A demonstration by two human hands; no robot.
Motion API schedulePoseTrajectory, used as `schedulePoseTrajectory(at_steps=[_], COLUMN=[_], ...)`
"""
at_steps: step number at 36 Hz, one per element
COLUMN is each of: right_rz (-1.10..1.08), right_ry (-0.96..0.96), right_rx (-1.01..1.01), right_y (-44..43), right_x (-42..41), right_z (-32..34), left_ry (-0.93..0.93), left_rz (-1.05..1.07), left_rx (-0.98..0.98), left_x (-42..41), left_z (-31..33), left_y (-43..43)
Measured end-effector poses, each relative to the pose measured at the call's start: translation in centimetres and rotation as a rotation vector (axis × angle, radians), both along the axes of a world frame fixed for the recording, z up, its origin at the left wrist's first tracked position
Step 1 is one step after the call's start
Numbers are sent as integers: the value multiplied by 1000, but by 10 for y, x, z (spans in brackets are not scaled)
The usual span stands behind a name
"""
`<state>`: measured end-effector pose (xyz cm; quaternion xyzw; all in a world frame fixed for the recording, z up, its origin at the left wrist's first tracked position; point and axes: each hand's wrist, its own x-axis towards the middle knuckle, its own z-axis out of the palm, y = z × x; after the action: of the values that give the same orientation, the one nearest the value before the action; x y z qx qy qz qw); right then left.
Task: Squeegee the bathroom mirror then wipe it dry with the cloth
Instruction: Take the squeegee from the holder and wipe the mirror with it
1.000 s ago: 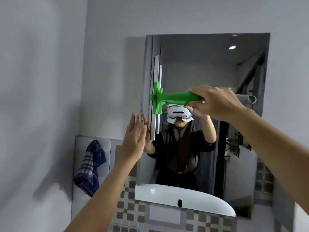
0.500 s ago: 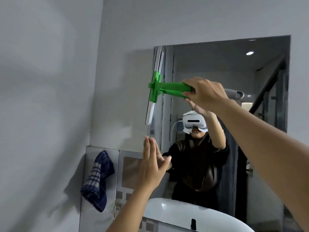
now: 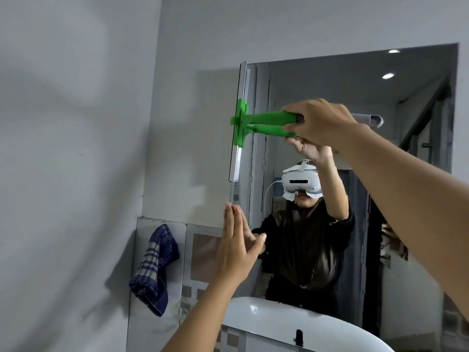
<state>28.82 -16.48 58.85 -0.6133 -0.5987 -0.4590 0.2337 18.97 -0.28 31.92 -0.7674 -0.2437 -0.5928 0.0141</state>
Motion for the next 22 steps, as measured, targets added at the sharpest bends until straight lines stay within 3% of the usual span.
schedulePoseTrajectory(at_steps=[22], right_rz=[-200], right_ry=[56], right_rx=[87], right_y=[-73], right_x=[42], right_z=[-34], left_ry=[-10], left_rz=[-12], left_rx=[-61], left_x=[1], left_z=[2], left_y=[-3])
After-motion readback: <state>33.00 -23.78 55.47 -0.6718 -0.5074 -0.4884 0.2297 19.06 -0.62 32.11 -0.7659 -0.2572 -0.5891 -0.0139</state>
